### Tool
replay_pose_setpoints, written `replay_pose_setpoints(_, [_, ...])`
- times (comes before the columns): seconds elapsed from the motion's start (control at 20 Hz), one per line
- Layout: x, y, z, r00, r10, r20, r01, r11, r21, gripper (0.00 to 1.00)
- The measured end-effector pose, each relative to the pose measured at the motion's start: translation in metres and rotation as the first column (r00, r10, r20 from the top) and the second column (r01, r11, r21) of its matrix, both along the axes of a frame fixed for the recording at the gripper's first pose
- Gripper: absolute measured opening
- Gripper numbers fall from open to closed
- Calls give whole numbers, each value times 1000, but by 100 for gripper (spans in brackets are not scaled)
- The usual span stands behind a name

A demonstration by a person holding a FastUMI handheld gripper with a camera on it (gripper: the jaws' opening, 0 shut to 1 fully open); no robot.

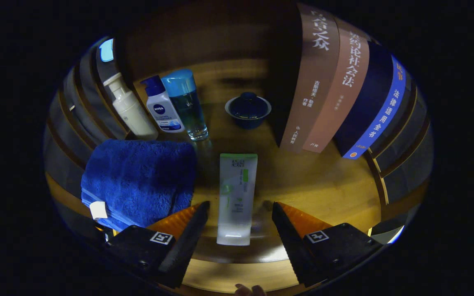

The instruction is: Pull open the drawer, take out the items inside it, and place them on the countertop above the cabinet.

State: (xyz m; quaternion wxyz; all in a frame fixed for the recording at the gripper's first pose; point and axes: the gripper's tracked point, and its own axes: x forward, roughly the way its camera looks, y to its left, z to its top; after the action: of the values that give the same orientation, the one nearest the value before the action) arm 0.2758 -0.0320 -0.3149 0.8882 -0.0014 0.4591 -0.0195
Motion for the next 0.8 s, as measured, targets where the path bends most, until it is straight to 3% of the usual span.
replay_pose_setpoints(0.2, [-21,3,36,991,-9,132,6,1000,22,100])
replay_pose_setpoints(0.45, [-90,21,77,940,32,339,-54,997,56,100])
replay_pose_setpoints(0.55, [-125,27,94,894,39,446,-76,995,66,100])
replay_pose_setpoints(0.8, [-233,34,111,739,48,672,-97,995,35,100])
